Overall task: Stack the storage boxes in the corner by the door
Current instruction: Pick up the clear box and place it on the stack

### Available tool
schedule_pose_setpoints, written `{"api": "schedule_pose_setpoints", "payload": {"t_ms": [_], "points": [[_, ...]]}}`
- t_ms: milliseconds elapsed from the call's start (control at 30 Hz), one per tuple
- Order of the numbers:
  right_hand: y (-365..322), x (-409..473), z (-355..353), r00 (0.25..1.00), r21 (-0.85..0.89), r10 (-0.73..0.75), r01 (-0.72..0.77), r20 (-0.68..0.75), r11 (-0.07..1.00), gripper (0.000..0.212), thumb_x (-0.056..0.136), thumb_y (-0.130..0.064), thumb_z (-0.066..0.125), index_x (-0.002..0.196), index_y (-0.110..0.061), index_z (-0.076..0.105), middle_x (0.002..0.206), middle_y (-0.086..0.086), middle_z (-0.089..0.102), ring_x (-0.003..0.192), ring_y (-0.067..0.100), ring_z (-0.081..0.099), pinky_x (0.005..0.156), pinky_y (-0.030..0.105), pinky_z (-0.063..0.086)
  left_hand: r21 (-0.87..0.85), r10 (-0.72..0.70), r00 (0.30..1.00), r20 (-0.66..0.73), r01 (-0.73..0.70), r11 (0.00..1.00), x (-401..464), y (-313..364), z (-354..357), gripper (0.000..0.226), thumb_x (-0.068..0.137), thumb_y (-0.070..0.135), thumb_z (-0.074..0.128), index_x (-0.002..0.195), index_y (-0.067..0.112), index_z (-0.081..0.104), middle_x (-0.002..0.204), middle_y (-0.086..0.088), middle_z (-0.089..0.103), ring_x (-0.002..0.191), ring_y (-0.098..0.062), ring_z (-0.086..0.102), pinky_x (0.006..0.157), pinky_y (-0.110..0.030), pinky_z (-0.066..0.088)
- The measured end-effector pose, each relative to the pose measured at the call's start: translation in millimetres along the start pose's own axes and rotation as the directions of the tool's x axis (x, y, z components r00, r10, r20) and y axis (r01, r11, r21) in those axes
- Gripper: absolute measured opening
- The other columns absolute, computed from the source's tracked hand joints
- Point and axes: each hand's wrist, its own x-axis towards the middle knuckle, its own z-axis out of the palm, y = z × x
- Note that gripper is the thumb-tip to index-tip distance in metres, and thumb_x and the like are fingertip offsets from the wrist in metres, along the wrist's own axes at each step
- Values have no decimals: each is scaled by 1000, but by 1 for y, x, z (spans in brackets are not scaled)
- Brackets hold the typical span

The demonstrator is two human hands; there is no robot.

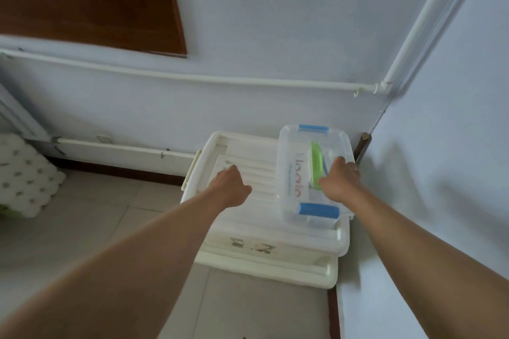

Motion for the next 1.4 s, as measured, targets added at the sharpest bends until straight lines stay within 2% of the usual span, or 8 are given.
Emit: {"api": "schedule_pose_setpoints", "payload": {"t_ms": [300, 400, 533, 700, 867, 967, 1100, 1400], "points": [[-17, -90, 24, 999, -77, 3, -7, -51, 997, 55, 91, -16, 54, 138, -1, 29, 138, 22, 33, 128, 38, 36, 103, 42, 36, -51, 27, 999, 25, -26, 998, -81, -77, -4, 61, 94, 33, 51, 145, 6, 30, 140, -14, 45, 120, -29, 52, 92, -34, 46], [-17, -103, 28, 998, -100, -27, 22, -55, 995, 55, 92, -16, 53, 139, -2, 28, 138, 21, 33, 127, 37, 37, 102, 42, 37, -43, 37, 999, 30, -36, 998, -90, -82, -3, 62, 95, 34, 51, 146, 6, 28, 141, -15, 43, 120, -28, 50, 91, -32, 44], [0, -95, 22, 995, -193, -79, 67, -58, 979, 49, 91, -13, 52, 136, -5, 35, 135, 19, 35, 126, 36, 38, 100, 41, 38, -54, 65, 996, 58, -62, 997, -84, -72, 8, 58, 95, 32, 51, 143, 6, 31, 138, -13, 46, 105, -25, 51, 84, -32, 41], [25, -60, 25, 989, -363, -144, 145, 29, 921, 56, 85, -13, 61, 137, -12, 40, 130, 14, 41, 120, 32, 44, 97, 39, 44, -54, 111, 991, 80, -106, 993, -54, -49, 34, 57, 94, 26, 51, 145, 15, 28, 142, -10, 44, 125, -27, 48, 92, -33, 42], [39, -26, 42, 960, -590, -273, 258, 65, 765, 56, 84, -14, 64, 133, -13, 39, 130, 9, 43, 118, 27, 45, 94, 38, 42, -83, 195, 977, 85, -188, 979, -18, -13, 59, 59, 94, 17, 47, 148, 27, 23, 144, -10, 43, 121, -27, 50, 86, -32, 43], [46, -14, 54, 945, -598, -321, 291, 58, 747, 48, 87, -22, 64, 128, -12, 42, 127, 9, 46, 112, 25, 49, 88, 34, 45, -134, 214, 969, 123, -198, 971, -1, 3, 72, 64, 93, 11, 43, 148, 33, 20, 141, -10, 47, 114, -27, 55, 80, -29, 44], [47, -1, 59, 917, -599, -398, 323, 8, 732, 36, 89, -20, 64, 120, -12, 48, 122, 8, 51, 109, 23, 52, 84, 32, 46, -180, 235, 959, 160, -206, 962, 12, 15, 84, 70, 93, 2, 40, 150, 35, 15, 144, -8, 45, 121, -25, 52, 90, -30, 45], [45, 6, 65, 899, -575, -438, 363, 10, 733, 35, 90, -17, 63, 121, -13, 47, 121, 6, 51, 109, 22, 50, 81, 30, 44, -137, 255, 964, 73, -244, 960, 25, 18, 82, 74, 91, -3, 39, 151, 33, 13, 151, -3, 38, 133, -25, 42, 96, -29, 40]]}}
